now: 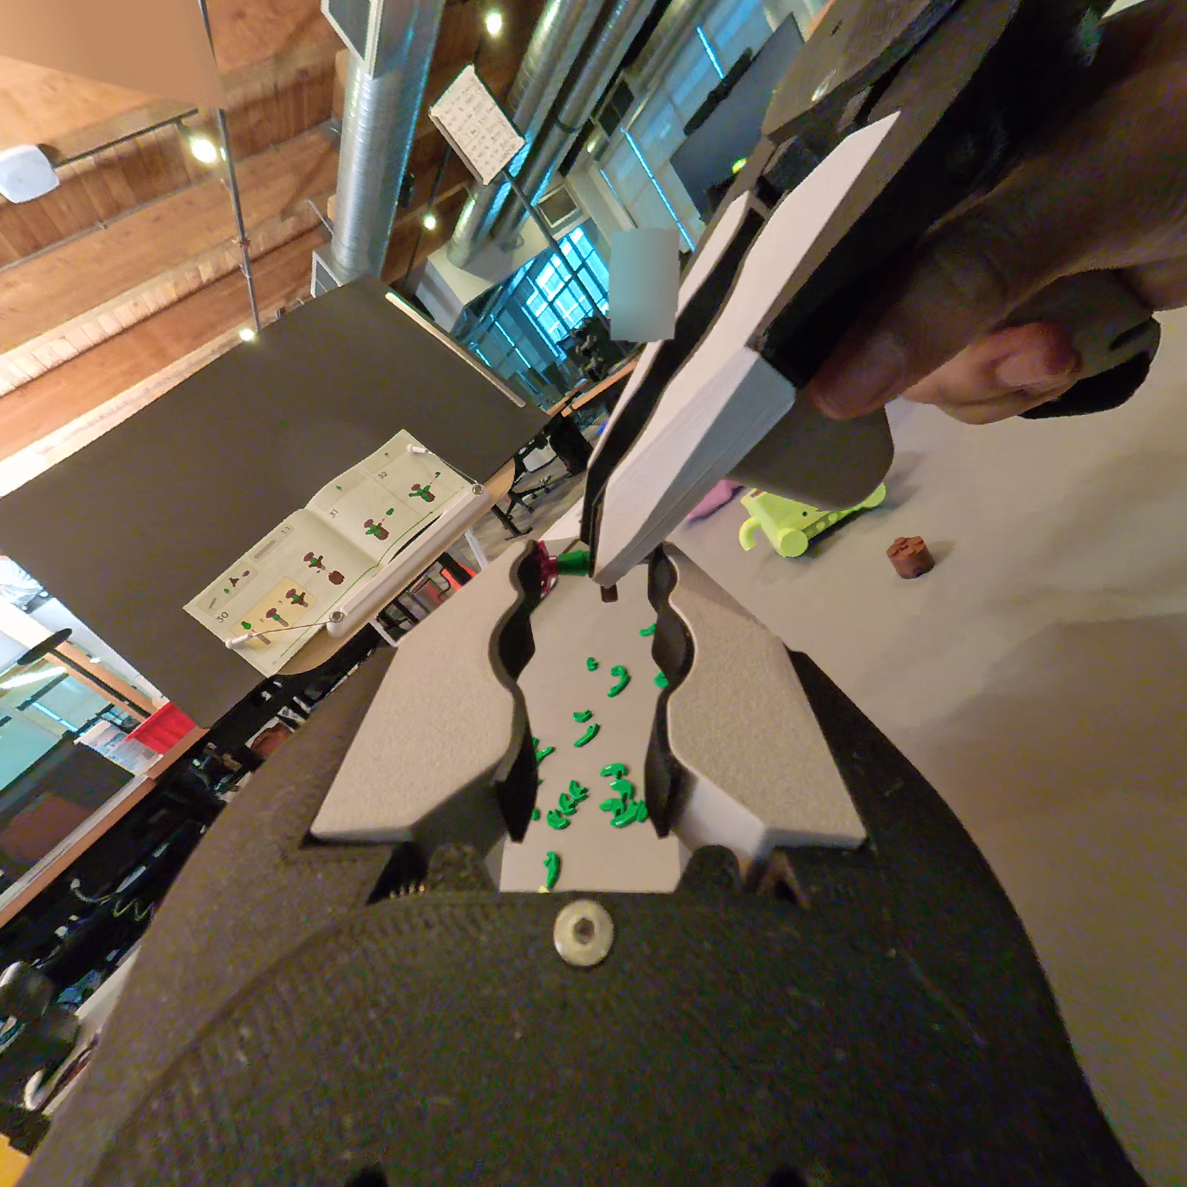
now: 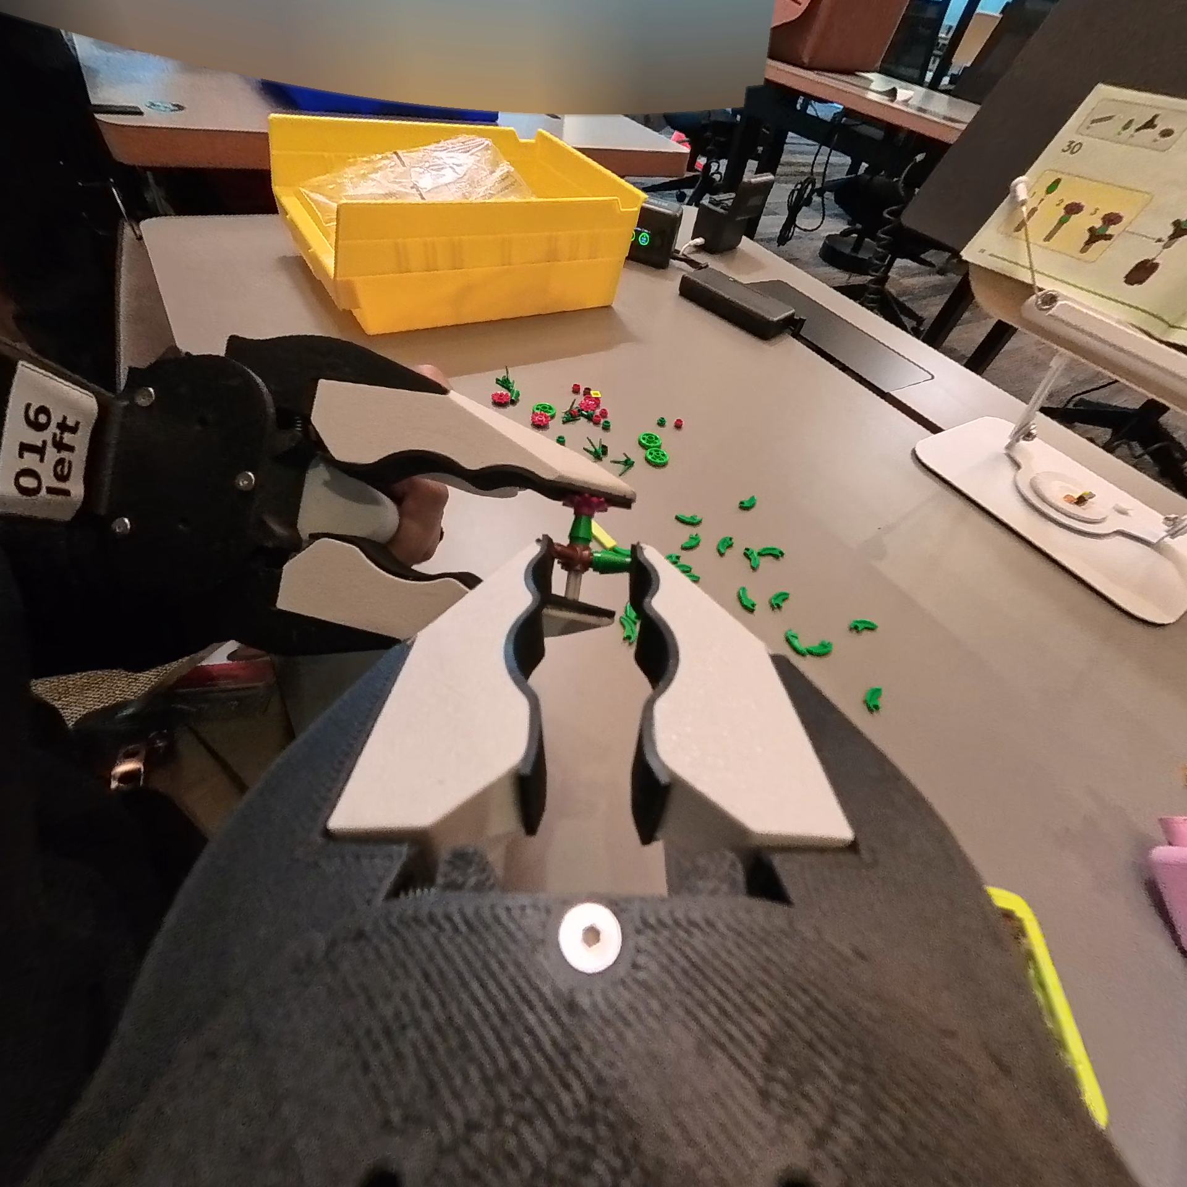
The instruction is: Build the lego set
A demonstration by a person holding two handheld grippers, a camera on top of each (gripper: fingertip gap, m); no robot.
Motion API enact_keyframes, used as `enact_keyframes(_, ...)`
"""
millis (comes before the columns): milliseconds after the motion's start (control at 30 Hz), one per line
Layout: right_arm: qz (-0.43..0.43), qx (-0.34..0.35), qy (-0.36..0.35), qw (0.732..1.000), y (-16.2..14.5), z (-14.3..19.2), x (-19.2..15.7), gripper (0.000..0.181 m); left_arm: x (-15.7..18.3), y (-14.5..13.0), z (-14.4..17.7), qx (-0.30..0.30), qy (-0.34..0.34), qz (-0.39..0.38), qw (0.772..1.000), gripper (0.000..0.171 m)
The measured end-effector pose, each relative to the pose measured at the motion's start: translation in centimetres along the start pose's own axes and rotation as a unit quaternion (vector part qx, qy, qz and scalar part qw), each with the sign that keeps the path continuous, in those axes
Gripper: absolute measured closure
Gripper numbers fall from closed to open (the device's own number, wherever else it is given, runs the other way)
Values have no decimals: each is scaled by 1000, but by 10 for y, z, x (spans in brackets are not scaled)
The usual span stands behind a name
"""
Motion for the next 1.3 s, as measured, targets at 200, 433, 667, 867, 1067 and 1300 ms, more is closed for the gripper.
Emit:
enact_keyframes(200, -23, 9, 10, 1000, -11, 4, 2, 159, 10, -2, -3, -13, -22, 9, 1000, 141)
enact_keyframes(433, -106, 54, 49, 992, -30, 9, 13, 158, 23, -3, -13, -65, -28, -19, 997, 140)
enact_keyframes(667, -162, 49, 106, 980, -45, 7, 25, 158, 36, -6, -22, -153, -6, 65, 986, 141)
enact_keyframes(867, -203, 82, 117, 969, -57, 20, 39, 158, 51, 3, -39, -201, 16, 41, 979, 141)
enact_keyframes(1067, -205, 107, 121, 965, -60, 34, 54, 158, 59, 15, -58, -243, 26, 52, 968, 141)
enact_keyframes(1300, -238, 124, 150, 952, -66, 42, 67, 158, 64, 22, -71, -276, 29, 36, 960, 141)
Point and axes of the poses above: each gripper's, where its closed fingertips meet, z back along the fingers, y out of its top, x = y × z across the jaws, the point moved 5 cm from there along z, back along the fingers
